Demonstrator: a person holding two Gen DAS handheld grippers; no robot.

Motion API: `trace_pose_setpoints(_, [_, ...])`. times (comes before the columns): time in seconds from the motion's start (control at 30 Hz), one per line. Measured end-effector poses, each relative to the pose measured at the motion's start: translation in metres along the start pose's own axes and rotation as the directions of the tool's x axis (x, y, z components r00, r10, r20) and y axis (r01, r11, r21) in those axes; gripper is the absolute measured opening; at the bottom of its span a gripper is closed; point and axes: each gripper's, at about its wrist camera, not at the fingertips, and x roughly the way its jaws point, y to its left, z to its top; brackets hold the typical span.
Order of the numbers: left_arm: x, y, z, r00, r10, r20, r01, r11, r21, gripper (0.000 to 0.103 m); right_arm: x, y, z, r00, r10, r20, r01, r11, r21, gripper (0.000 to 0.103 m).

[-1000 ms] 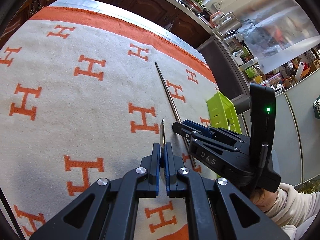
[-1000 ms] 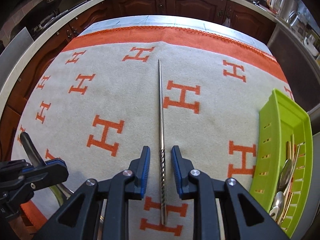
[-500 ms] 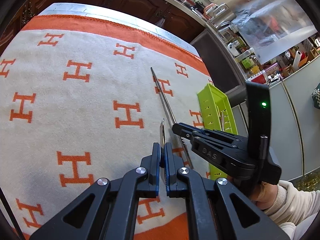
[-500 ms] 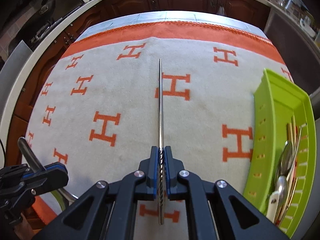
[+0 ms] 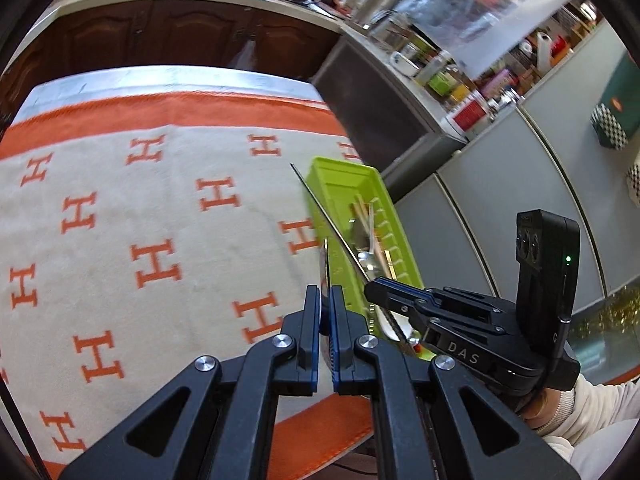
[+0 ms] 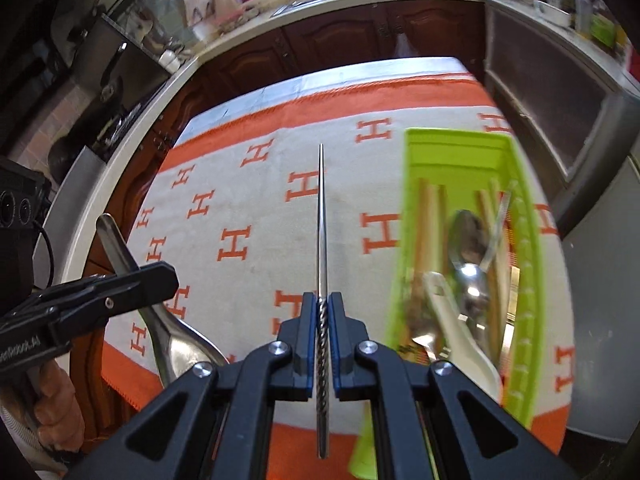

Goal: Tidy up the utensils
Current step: 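Lower the spoon and chopstick into the green tray and open both grippers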

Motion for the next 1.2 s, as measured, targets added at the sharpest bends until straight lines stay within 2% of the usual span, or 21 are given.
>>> trace_pose_setpoints(0.23, [0.035, -0.053, 0.016, 0.997, -0.007, -0.078, 0.016, 0.994, 0.113, 0.002, -0.038, -0.067, -0.019, 0.995, -0.078, 0.059, 0.069, 0.988, 0.137, 0.005])
trace_pose_setpoints(0.37, [0.063, -0.074, 0.021, 0.988, 0.007, -0.152, 0.02, 0.985, 0.172, 0.002, -0.048, -0.094, -0.029, 0.993, -0.097, 0.071, 0.081, 0.975, 0.207, 0.005])
trace_pose_setpoints(0.6, [0.111, -0.1, 0.021, 0.96, 0.087, -0.266, -0.011, 0.961, 0.275, 0.002, -0.049, -0.109, -0.036, 0.992, -0.089, 0.084, 0.066, 0.967, 0.246, 0.005])
trace_pose_setpoints(0.77, [0.129, -0.108, 0.021, 0.95, 0.146, -0.276, -0.052, 0.945, 0.323, 0.003, -0.042, -0.113, -0.034, 0.994, -0.079, 0.076, 0.058, 0.966, 0.251, 0.006])
trace_pose_setpoints(0.83, [0.133, -0.109, 0.022, 0.949, 0.173, -0.264, -0.079, 0.94, 0.331, 0.008, -0.038, -0.113, -0.032, 0.995, -0.074, 0.069, 0.055, 0.968, 0.245, 0.006])
trace_pose_setpoints(0.9, [0.132, -0.107, 0.024, 0.95, 0.202, -0.24, -0.117, 0.937, 0.328, 0.036, -0.033, -0.113, -0.03, 0.997, -0.065, 0.051, 0.051, 0.969, 0.243, 0.006])
trace_pose_setpoints(0.97, [0.13, -0.106, 0.026, 0.953, 0.219, -0.211, -0.146, 0.938, 0.314, 0.048, -0.026, -0.114, -0.028, 0.998, -0.067, 0.021, 0.06, 0.968, 0.245, 0.006])
trace_pose_setpoints(1.1, [0.121, -0.1, 0.031, 0.961, 0.215, -0.177, -0.163, 0.95, 0.268, 0.062, -0.021, -0.115, -0.027, 0.999, -0.053, 0.005, 0.05, 0.966, 0.253, 0.007])
trace_pose_setpoints(1.2, [0.118, -0.098, 0.032, 0.961, 0.227, -0.161, -0.184, 0.952, 0.247, 0.067, -0.02, -0.117, -0.028, 0.999, -0.048, -0.001, 0.046, 0.966, 0.254, 0.007])
